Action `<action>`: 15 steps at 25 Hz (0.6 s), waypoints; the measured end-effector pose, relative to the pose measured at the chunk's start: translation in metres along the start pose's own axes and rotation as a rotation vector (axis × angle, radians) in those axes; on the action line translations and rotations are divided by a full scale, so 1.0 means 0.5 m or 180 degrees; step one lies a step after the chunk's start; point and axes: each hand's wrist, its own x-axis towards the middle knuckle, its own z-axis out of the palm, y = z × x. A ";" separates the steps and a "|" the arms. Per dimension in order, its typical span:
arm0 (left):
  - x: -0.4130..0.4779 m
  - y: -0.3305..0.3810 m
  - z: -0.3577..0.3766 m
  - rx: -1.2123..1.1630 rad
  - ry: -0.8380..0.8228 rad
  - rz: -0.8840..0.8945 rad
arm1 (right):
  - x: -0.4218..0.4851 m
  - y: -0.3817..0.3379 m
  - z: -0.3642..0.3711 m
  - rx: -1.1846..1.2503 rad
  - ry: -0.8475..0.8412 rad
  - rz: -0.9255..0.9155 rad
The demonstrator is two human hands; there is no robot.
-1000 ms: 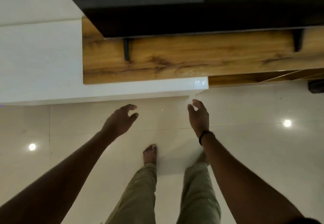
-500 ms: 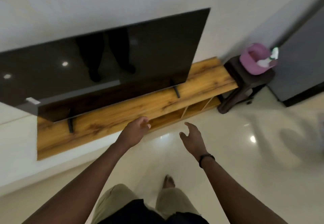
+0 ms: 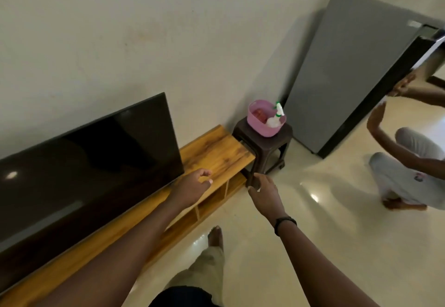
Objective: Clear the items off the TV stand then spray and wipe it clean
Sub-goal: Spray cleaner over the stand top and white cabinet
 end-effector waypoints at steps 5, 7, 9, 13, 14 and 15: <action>0.258 0.099 0.019 -0.0142 -0.0132 0.0056 | 0.224 0.006 -0.088 0.0009 -0.0015 0.0201; 0.337 0.138 0.022 -0.0142 -0.0182 0.0027 | 0.298 0.005 -0.118 0.0010 -0.0054 0.0293; 0.404 0.170 0.023 -0.0130 -0.0288 0.0036 | 0.365 0.006 -0.144 -0.0034 -0.0045 0.0341; 0.520 0.221 0.027 -0.0135 -0.0412 0.0030 | 0.485 0.019 -0.192 -0.0047 -0.0105 0.0455; 0.546 0.231 0.030 -0.0128 -0.0420 0.0018 | 0.515 0.025 -0.204 -0.0063 -0.0153 0.0482; 0.576 0.240 0.035 -0.0142 -0.0407 -0.0009 | 0.551 0.032 -0.217 -0.0074 -0.0179 0.0518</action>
